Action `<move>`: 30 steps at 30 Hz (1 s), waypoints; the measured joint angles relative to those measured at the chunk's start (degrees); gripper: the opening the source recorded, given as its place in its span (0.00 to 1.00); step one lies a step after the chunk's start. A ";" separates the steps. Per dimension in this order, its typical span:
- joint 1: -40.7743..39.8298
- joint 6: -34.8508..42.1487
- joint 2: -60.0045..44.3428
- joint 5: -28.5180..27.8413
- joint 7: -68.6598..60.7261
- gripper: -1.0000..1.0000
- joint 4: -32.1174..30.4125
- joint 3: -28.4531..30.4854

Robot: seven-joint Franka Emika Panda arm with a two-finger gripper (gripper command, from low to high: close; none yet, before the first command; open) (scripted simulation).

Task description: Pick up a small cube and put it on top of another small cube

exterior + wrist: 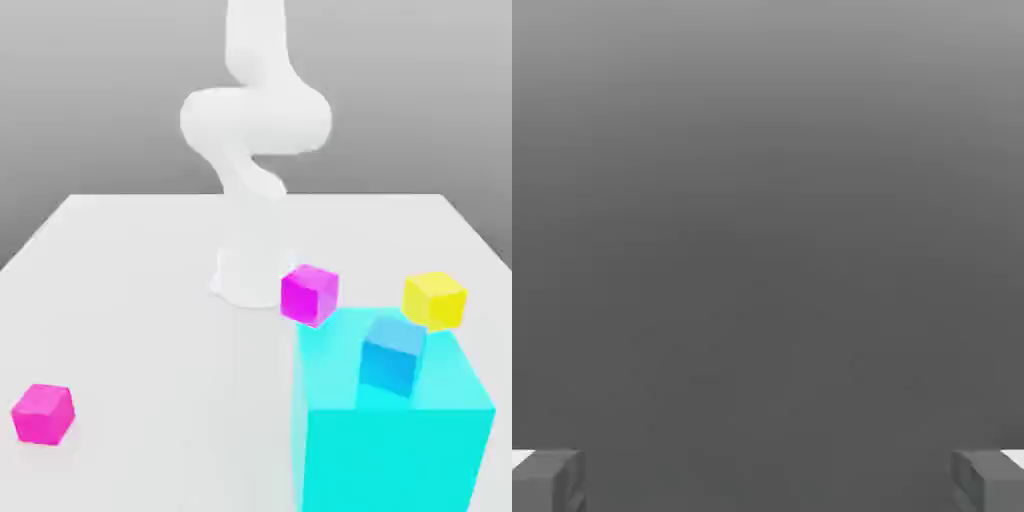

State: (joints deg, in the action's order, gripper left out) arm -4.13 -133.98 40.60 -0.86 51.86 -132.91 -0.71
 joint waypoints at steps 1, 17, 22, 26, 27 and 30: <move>-1.75 -0.95 -2.26 -0.39 2.61 0.50 -0.49 -0.27; -21.49 -14.95 -35.71 -4.68 40.19 0.50 -7.67 3.01; -26.40 -19.47 -45.97 -1.20 48.42 0.50 -9.96 5.03; -28.44 -23.83 -54.16 3.62 51.30 0.50 -10.88 5.43; -28.81 -25.40 -56.24 4.26 51.18 0.50 -10.63 5.13; -29.78 -30.31 -62.41 5.49 50.53 0.00 -9.60 4.05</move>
State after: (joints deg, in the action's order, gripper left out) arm -33.91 -164.29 -21.82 4.63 102.39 -142.51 3.34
